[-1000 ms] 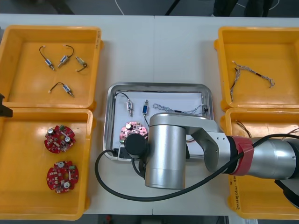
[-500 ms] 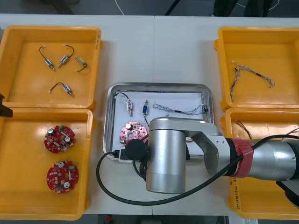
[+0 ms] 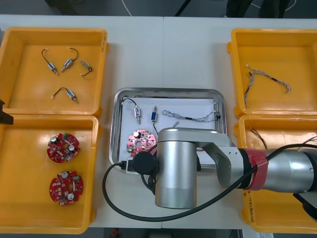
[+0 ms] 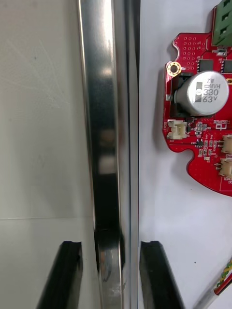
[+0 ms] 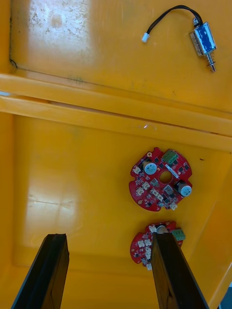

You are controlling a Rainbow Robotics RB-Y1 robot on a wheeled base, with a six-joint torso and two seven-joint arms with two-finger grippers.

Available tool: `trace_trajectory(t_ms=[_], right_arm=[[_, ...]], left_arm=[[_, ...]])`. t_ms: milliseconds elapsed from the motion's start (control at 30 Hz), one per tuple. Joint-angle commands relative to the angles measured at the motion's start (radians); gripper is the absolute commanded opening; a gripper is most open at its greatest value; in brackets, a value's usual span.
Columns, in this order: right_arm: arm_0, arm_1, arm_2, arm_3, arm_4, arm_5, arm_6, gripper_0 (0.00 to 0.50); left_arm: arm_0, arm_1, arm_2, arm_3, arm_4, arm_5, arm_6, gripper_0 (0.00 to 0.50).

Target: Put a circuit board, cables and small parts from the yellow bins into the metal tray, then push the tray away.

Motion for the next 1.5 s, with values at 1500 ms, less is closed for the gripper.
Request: trace_trajectory(t_ms=[1500], right_arm=[[-0.272,-0.062,0.061,0.087,0.111,-0.074,0.034,0.000]], left_arm=[[0.017,0.047,0.030,-0.031,0.009,0.006,-0.071,0.500]])
